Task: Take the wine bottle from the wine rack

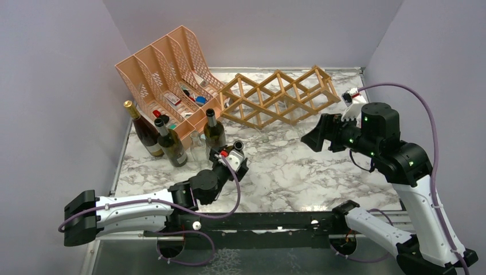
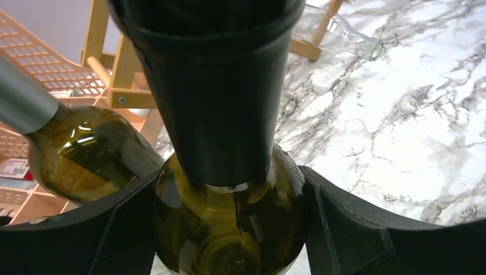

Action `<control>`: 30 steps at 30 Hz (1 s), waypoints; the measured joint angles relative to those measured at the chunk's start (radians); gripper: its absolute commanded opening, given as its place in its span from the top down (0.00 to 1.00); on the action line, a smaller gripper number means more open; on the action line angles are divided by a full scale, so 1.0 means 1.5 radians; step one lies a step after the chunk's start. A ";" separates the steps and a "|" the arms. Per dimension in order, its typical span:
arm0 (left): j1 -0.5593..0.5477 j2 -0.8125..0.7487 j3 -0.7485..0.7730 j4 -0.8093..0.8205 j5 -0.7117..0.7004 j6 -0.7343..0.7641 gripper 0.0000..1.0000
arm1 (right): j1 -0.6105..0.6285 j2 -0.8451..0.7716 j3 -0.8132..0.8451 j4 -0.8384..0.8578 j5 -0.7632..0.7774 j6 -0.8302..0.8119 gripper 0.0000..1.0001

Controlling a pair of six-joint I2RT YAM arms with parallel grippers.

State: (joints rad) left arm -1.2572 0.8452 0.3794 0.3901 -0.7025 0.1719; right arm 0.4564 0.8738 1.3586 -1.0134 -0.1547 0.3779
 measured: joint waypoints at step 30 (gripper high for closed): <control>0.088 0.011 -0.054 0.072 -0.076 -0.152 0.10 | 0.000 0.002 -0.056 0.021 0.006 0.009 0.06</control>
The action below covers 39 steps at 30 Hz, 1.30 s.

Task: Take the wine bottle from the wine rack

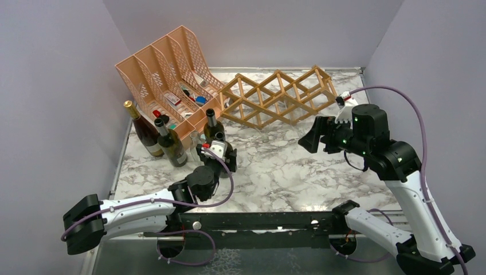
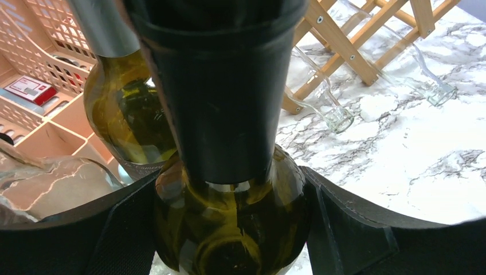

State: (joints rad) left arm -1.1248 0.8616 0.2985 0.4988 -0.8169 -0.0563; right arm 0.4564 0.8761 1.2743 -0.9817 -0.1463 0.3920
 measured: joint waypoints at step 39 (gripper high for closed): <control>0.001 -0.187 0.441 -0.423 0.150 0.146 0.01 | 0.000 0.027 -0.113 0.067 -0.033 -0.004 0.06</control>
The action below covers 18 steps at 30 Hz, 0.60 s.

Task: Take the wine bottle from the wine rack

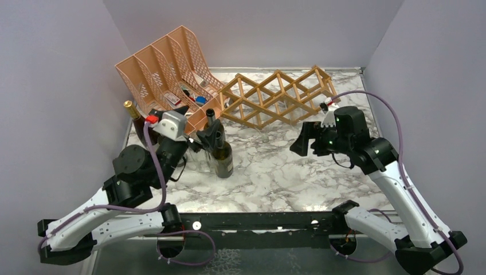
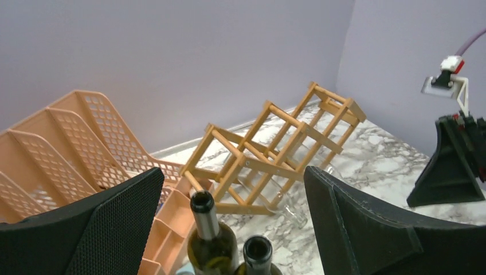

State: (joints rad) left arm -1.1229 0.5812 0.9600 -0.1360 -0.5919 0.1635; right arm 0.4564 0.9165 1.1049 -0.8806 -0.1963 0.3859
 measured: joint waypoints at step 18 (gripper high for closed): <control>0.174 0.394 0.174 0.099 0.027 0.075 0.01 | 0.000 0.062 -0.182 0.256 -0.002 0.038 0.07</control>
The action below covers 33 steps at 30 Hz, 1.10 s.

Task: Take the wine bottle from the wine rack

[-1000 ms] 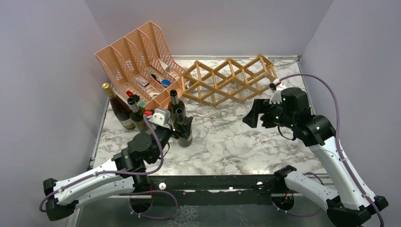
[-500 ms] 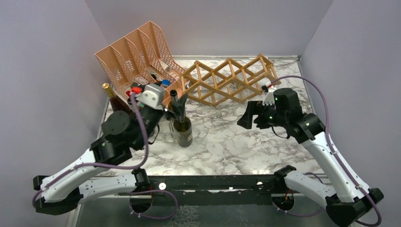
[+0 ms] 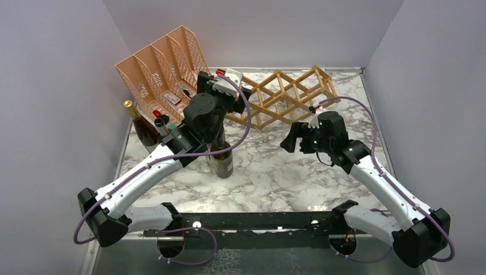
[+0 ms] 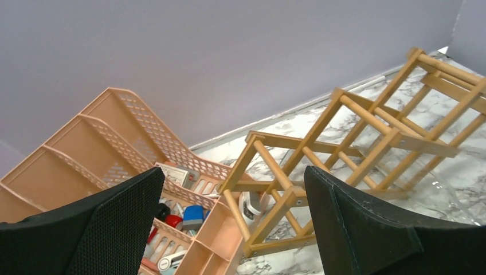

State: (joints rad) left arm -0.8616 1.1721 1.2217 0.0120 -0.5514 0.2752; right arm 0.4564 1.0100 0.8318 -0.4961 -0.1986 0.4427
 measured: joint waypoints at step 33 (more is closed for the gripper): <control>0.064 -0.224 -0.303 0.326 0.078 0.089 0.08 | -0.169 0.322 -0.075 0.401 -0.002 -0.050 0.42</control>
State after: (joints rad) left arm -0.7650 0.8360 0.7666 0.5007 -0.4343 0.4088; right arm 0.2028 1.4933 0.7189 0.1051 -0.2012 0.3672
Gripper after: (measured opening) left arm 0.929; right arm 0.645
